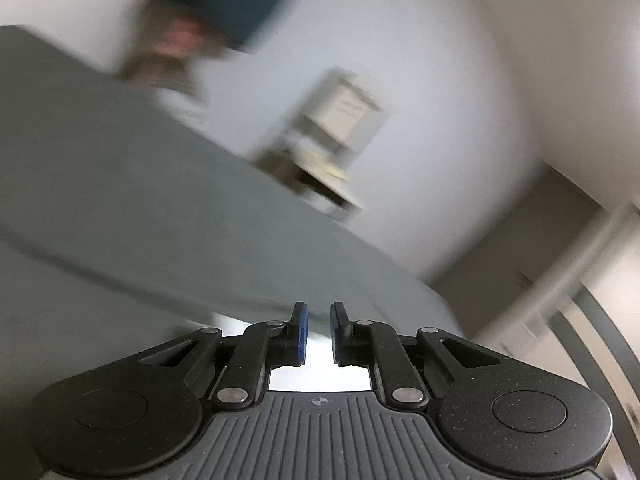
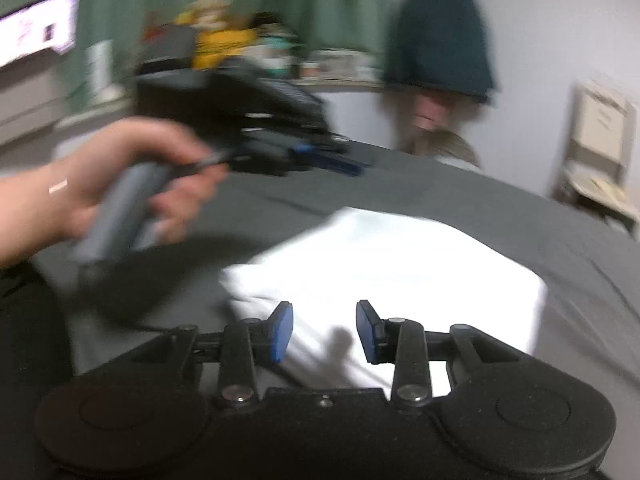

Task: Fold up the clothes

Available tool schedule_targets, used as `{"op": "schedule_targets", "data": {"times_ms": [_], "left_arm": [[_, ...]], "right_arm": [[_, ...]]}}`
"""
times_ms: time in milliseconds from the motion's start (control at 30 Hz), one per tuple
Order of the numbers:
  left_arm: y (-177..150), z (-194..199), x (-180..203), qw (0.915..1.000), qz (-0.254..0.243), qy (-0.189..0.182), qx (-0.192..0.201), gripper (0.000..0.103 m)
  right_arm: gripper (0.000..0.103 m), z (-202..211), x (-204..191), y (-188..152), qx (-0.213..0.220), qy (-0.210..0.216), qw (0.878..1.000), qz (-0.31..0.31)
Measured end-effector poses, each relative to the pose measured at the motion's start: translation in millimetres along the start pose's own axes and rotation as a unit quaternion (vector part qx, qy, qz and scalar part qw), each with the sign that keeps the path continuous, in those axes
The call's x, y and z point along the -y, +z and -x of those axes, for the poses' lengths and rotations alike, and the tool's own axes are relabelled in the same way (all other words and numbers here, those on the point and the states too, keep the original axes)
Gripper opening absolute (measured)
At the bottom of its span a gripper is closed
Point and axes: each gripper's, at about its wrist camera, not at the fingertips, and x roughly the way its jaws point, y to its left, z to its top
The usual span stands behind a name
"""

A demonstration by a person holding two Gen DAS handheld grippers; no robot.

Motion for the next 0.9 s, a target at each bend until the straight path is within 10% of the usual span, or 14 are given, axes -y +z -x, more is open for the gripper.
{"op": "schedule_targets", "data": {"times_ms": [200,500,633,800,900], "left_arm": [[-23,-42,3,0.9857,-0.045,0.048,-0.155,0.01],[-11,6,-13,0.9865,-0.01,0.111,-0.12,0.01],[-21,23,25,0.983,-0.108,0.092,-0.117,0.01],[-40,11,48,0.9463,-0.229,0.109,-0.201,0.01],[-38,5,43,0.9446,-0.226,0.107,-0.213,0.01]], "right_arm": [[0.038,-11,26,-22,-0.031,0.011,0.998,-0.054],[0.041,14,32,-31,-0.027,0.016,0.996,-0.081],[0.044,21,57,-12,0.001,0.0,0.995,-0.1],[0.044,-20,108,17,-0.001,-0.021,0.991,-0.133],[0.044,-50,120,22,-0.015,-0.022,0.991,-0.128]]}}
